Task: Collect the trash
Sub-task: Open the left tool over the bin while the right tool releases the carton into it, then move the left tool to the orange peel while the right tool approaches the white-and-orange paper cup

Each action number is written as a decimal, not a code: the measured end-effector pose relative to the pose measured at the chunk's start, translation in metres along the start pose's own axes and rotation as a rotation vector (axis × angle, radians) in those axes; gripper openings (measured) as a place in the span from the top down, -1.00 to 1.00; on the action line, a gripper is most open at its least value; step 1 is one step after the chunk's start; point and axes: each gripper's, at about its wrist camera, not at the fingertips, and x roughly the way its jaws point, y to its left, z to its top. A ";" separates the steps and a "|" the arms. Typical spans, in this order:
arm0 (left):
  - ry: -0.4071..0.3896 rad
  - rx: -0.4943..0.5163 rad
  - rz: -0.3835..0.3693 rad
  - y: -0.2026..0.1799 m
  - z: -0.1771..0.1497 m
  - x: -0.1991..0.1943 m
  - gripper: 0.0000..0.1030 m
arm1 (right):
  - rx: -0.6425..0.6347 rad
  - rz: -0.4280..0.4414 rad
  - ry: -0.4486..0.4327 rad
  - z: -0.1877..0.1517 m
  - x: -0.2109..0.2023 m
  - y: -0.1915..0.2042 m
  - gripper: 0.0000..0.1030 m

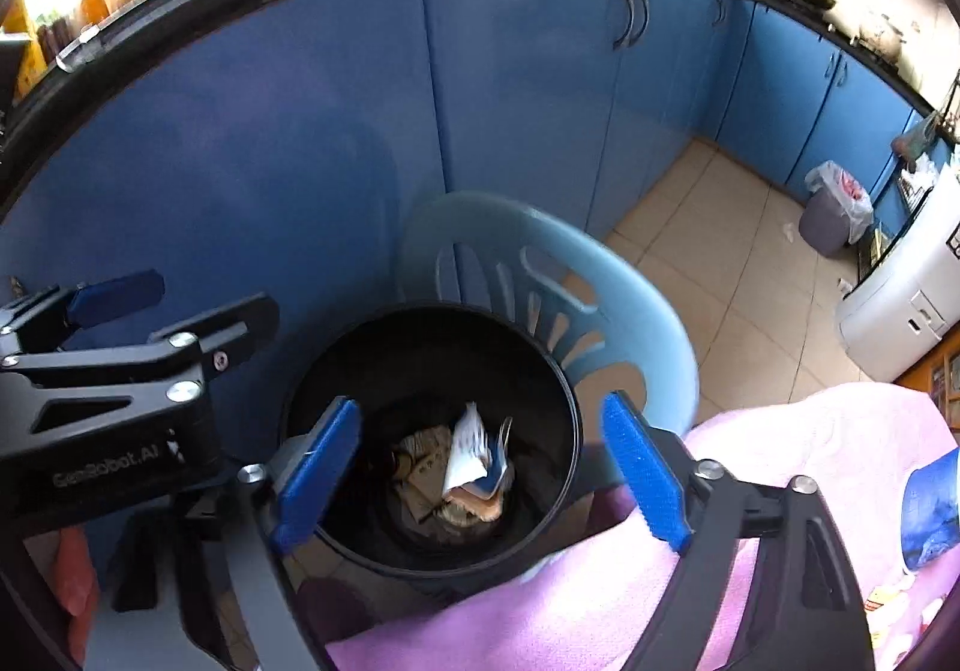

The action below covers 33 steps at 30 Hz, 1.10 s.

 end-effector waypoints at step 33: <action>0.120 0.538 -0.287 -0.231 -0.158 -0.064 -0.85 | 0.498 -0.444 0.055 -0.233 -0.181 -0.218 -0.60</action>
